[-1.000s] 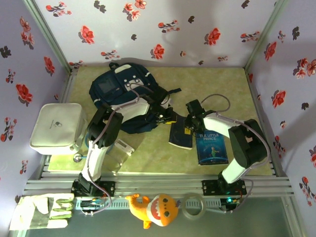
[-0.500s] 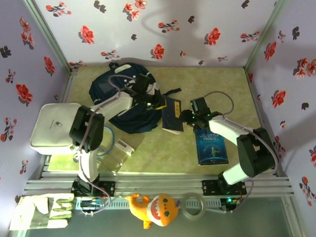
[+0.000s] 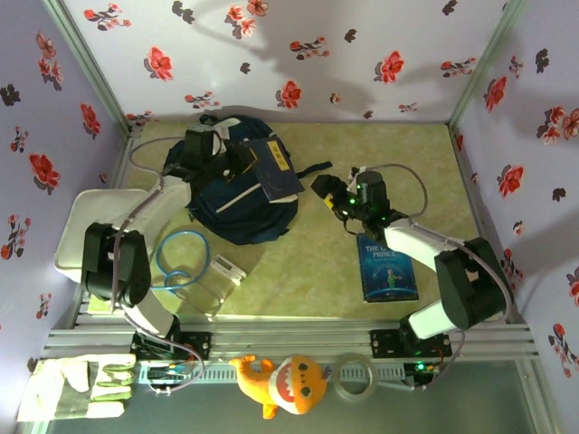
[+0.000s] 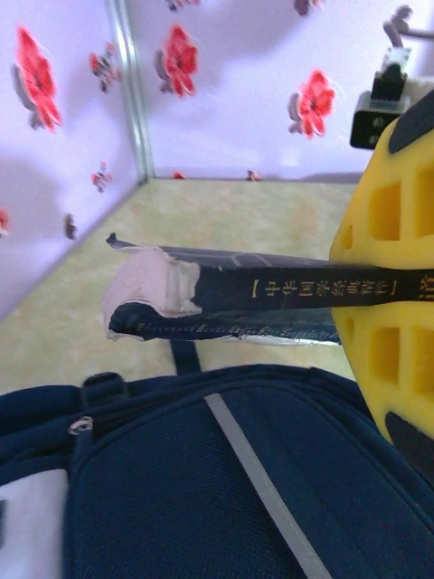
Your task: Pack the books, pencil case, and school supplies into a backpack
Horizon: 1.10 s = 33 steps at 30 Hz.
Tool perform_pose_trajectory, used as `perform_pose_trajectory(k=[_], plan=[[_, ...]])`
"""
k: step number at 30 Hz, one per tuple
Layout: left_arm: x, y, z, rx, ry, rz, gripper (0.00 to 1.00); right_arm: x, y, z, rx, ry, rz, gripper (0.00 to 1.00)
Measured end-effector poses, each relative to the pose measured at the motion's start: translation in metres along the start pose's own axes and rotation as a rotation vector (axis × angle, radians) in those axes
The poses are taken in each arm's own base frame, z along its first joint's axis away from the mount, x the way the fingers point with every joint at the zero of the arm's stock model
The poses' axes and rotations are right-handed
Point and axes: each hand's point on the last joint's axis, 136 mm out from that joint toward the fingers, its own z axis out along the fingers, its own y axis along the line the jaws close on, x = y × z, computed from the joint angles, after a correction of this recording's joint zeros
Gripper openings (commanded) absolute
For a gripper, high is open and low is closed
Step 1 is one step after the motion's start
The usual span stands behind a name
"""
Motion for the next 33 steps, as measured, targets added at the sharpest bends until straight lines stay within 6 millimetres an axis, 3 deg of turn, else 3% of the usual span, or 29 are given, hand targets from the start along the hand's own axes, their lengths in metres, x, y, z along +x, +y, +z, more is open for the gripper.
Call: perform_pose_trajectory(k=[6,11,19,23,28,33], plan=[[-0.024,-0.017,-0.012,0.094,-0.105,-0.074,0.0,0.016,0.03,0.023,-0.14,0.048,0.105,0.87],[-0.03,-0.026,-0.017,0.155,-0.148,-0.126,0.0,0.028,0.053,0.032,-0.21,0.1,0.137,0.87],[-0.032,-0.031,-0.022,0.197,-0.17,-0.177,0.0,0.024,0.08,0.034,-0.31,0.11,0.17,0.87],[-0.033,-0.037,-0.022,0.218,-0.175,-0.19,0.0,0.019,0.087,0.045,-0.363,0.112,0.208,0.85],[-0.032,-0.045,-0.022,0.245,-0.177,-0.193,0.0,0.015,0.093,0.056,-0.401,0.115,0.245,0.79],[-0.032,-0.046,-0.023,0.249,-0.179,-0.194,0.0,0.007,0.106,0.053,-0.452,0.1,0.251,0.67]])
